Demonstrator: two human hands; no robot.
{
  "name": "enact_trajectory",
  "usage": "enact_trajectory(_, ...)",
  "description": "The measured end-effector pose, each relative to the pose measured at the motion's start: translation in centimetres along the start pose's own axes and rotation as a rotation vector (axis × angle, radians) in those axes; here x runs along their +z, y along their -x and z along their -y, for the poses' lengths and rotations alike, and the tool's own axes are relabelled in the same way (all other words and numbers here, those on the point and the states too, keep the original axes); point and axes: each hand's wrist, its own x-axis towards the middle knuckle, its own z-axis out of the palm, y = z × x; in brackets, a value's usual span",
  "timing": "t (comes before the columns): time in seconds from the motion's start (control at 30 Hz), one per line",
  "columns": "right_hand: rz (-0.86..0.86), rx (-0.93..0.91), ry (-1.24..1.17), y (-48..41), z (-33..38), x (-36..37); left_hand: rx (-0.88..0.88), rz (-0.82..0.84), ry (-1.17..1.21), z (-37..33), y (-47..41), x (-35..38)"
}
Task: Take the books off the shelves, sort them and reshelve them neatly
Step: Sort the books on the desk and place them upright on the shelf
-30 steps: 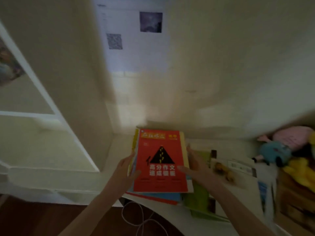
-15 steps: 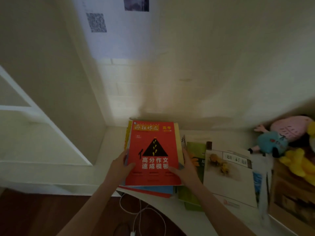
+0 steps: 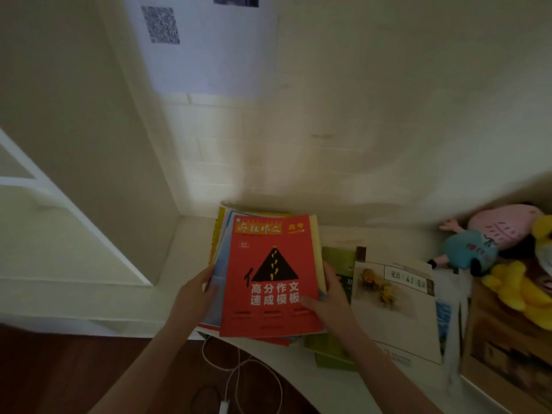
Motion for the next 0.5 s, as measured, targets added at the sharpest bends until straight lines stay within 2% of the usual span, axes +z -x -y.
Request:
enact_trajectory(0.13,-0.011,-0.026,-0.048,1.1,-0.1,-1.8,-0.004,-0.025,-0.024,0.9,-0.5,0.2)
enact_trajectory(0.27,-0.108,-0.004,-0.116,2.6,0.0,-4.0,-0.025,-0.057,0.016,1.3,-0.7,0.4)
enact_trajectory(0.5,-0.109,0.028,-0.164,4.4,-0.7,-5.6,-0.047,-0.029,0.004,1.1,-1.4,0.3)
